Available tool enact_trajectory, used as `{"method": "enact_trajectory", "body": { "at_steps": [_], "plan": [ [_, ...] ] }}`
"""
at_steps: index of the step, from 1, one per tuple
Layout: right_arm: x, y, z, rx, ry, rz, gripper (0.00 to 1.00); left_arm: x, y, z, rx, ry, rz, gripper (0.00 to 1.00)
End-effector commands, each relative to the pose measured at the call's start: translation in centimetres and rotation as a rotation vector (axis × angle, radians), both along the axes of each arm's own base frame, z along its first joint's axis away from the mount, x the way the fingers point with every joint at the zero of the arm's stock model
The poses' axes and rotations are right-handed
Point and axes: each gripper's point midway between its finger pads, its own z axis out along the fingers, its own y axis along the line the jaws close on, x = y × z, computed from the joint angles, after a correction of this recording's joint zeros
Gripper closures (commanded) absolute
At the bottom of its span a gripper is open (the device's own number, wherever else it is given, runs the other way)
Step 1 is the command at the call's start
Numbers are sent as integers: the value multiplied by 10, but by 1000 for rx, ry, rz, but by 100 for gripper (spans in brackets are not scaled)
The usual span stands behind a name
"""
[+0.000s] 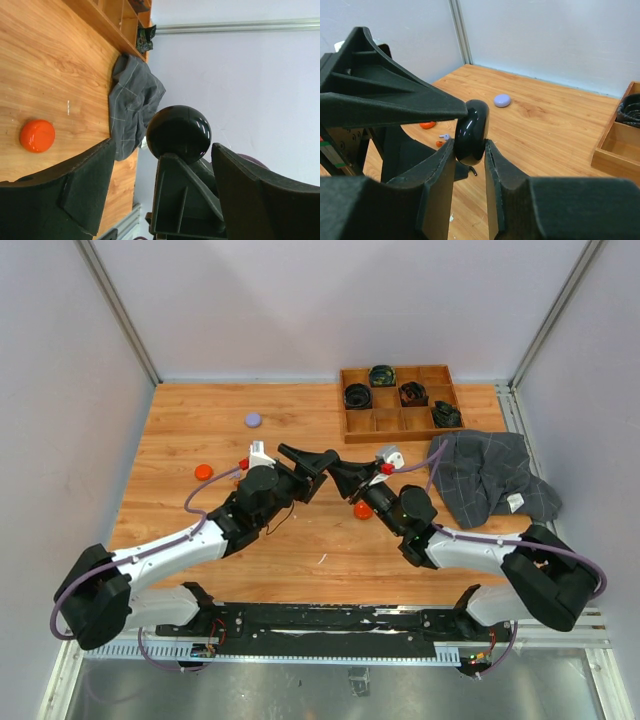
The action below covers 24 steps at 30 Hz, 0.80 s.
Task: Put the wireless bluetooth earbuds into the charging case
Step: Pick up the charging case at the center of the board.
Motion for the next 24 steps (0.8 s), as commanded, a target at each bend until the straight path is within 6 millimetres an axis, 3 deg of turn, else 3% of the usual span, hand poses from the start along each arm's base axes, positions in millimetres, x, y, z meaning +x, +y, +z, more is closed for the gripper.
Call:
{"method": "enact_trajectory", "body": {
  "at_steps": [1,6,8,18,24],
  "plan": [
    [1,-8,23,-1,-54,3,95,-2,12,25,97,-170,15,17],
    [1,-15,27,-60,-36,55,97,-9,19,37,354,-332,-47,2],
    [0,-21,29,-79,-23,70,97,-12,24,41,445,-394,-71,1],
    [-13,-42,51,-123,11,232,98,-22,32,61,714,-722,-305,3],
    [-29,-39,60,-150,28,350,98,-23,28,67,710,-835,-521,8]
  ]
}}
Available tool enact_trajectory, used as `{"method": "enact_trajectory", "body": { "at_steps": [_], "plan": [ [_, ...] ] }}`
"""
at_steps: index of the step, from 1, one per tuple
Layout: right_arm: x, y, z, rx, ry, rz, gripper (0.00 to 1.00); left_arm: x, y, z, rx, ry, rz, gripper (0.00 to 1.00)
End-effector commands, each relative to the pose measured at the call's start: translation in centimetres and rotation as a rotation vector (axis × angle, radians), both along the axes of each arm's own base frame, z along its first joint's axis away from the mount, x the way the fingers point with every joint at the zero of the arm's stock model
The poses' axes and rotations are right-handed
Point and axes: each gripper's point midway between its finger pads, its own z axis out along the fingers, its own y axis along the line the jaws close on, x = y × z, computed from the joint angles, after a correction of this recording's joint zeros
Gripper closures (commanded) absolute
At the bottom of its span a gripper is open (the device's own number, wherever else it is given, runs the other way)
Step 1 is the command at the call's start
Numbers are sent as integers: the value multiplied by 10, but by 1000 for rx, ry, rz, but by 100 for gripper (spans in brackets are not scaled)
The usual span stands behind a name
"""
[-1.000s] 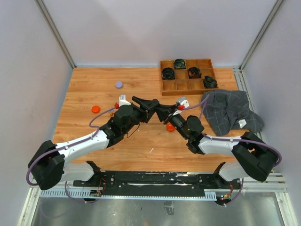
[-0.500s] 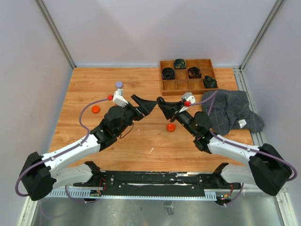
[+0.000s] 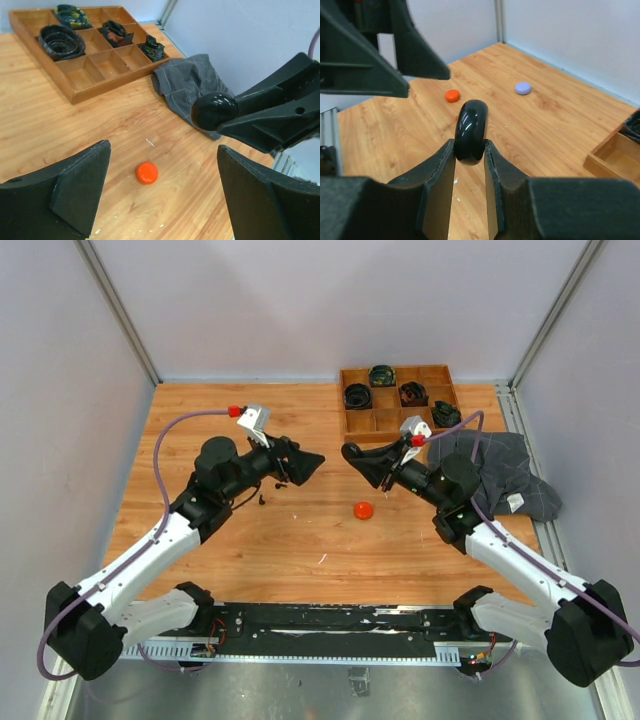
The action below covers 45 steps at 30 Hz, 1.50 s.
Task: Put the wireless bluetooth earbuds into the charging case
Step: Pick up the charging case at the center of the board, then open the charging case.
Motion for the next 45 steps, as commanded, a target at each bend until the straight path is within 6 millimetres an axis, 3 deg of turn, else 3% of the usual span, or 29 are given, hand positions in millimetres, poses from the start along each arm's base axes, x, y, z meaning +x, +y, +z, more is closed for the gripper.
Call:
{"method": "enact_trajectory", "body": {
  "at_steps": [1,12,17,37,39,43,45],
  "plan": [
    [-22,9,14,-21,17,157,98,-16,-15,9,86,-94,-270,9],
    [-50,24,23,-44,32,388,98,-33,-30,17,83,-233,-600,21],
    [-53,29,22,-35,50,434,98,-51,-36,17,35,-258,-734,28],
    [-56,42,23,17,106,545,98,-61,-40,2,16,-222,-812,49],
    [-57,43,23,19,104,553,98,-61,-41,1,14,-214,-813,54],
    [-57,45,22,16,101,561,95,-61,-41,1,10,-204,-803,77],
    [-56,45,20,15,99,555,88,-60,-41,3,8,-208,-788,87]
  ]
}}
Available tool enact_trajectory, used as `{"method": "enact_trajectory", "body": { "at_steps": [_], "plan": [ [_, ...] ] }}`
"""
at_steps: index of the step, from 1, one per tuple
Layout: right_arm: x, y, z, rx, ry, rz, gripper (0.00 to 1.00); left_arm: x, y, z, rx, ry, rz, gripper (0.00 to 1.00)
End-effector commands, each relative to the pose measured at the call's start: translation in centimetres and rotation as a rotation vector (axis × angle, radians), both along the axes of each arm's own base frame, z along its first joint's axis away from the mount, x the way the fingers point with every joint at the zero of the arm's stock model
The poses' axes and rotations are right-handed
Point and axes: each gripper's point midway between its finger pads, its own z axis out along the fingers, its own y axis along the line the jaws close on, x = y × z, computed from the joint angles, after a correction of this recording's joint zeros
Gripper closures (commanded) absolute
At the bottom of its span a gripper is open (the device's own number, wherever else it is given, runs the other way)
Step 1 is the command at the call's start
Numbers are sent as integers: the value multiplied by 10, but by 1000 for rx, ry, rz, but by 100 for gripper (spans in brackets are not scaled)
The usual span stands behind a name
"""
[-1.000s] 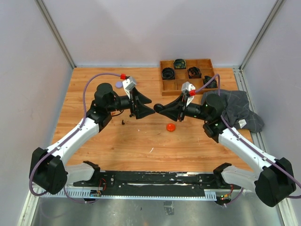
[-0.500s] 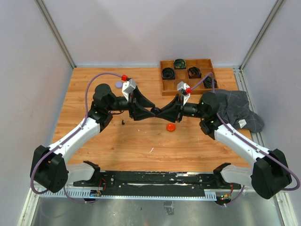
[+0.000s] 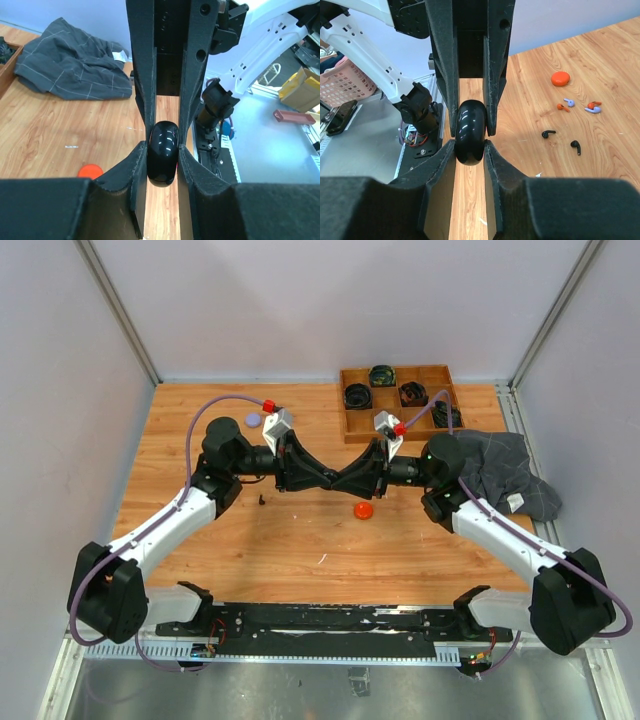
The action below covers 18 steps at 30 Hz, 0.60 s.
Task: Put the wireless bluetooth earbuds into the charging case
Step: Open the charging case.
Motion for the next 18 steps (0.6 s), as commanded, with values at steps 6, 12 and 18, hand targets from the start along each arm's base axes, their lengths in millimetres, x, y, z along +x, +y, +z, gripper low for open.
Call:
{"method": "enact_trajectory", "body": {
  "at_steps": [6,12,18],
  "plan": [
    [4,2,15,40,-100,-34,66,2,2,7,-27,-17,86,100],
    [6,3,11,62,-129,-82,58,5,4,12,-49,-11,162,100],
    [7,3,6,70,-140,-94,59,2,3,19,-83,-15,175,100]
  ]
}}
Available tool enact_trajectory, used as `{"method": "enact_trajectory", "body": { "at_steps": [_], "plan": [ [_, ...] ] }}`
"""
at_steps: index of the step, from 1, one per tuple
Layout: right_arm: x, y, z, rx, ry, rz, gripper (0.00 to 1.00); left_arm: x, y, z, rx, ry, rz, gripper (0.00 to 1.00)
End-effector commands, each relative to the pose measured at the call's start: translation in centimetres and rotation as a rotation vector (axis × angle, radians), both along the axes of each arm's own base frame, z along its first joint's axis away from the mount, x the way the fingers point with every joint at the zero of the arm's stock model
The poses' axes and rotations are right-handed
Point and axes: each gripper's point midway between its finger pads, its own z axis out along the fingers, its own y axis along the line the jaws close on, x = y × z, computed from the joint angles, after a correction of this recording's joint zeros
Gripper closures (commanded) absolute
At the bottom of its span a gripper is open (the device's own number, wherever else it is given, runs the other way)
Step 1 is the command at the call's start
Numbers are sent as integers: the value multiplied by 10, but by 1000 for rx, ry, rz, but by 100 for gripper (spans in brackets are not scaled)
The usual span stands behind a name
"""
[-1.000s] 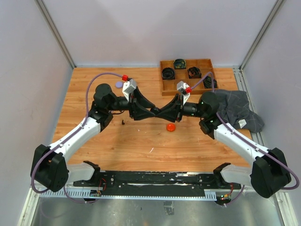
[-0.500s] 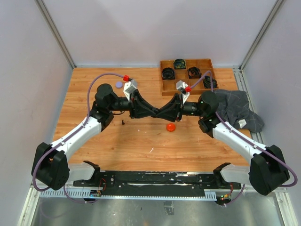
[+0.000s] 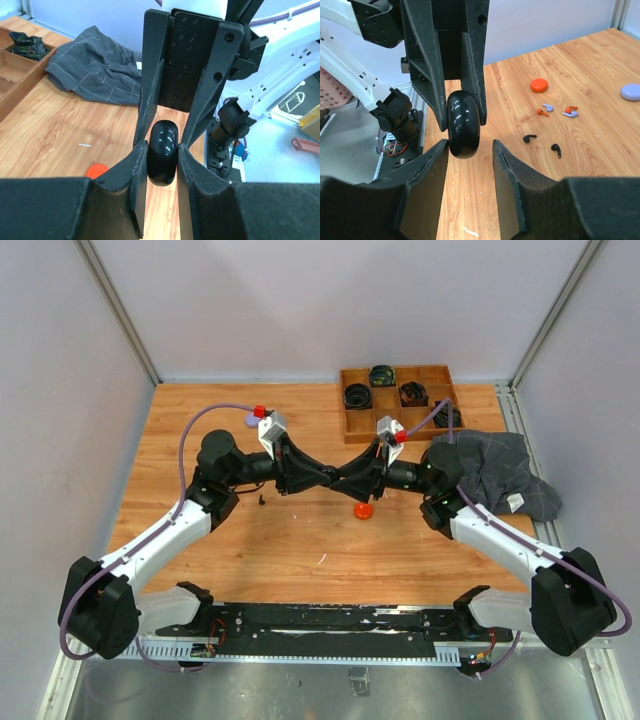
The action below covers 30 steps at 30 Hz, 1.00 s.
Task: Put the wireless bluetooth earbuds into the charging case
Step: Open the charging case.
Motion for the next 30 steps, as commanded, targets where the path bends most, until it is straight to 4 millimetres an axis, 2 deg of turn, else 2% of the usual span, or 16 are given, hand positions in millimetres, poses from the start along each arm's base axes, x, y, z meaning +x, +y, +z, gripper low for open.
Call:
{"method": "enact_trajectory", "body": {
  "at_steps": [1,9,15,17,20,21,24,30],
  "plan": [
    [-3,2,14,48,-86,-9,59,-3,-1,18,-50,-41,18,100],
    [-5,3,21,93,-102,9,62,-7,-9,19,-61,-44,3,100],
    [-6,4,24,115,-102,21,69,-11,-12,19,-62,-53,-12,99],
    [-7,4,25,115,-105,25,77,-12,-11,18,-61,-54,-14,94],
    [-9,4,24,112,-110,32,88,-12,-9,21,-67,-65,-1,78],
    [-10,4,24,111,-111,37,91,-12,-8,22,-68,-72,5,70],
    [-13,3,26,111,-117,47,99,-9,-6,23,-56,-75,34,60],
    [-17,3,29,111,-124,64,99,-2,-6,21,-46,-54,67,44]
  ]
}}
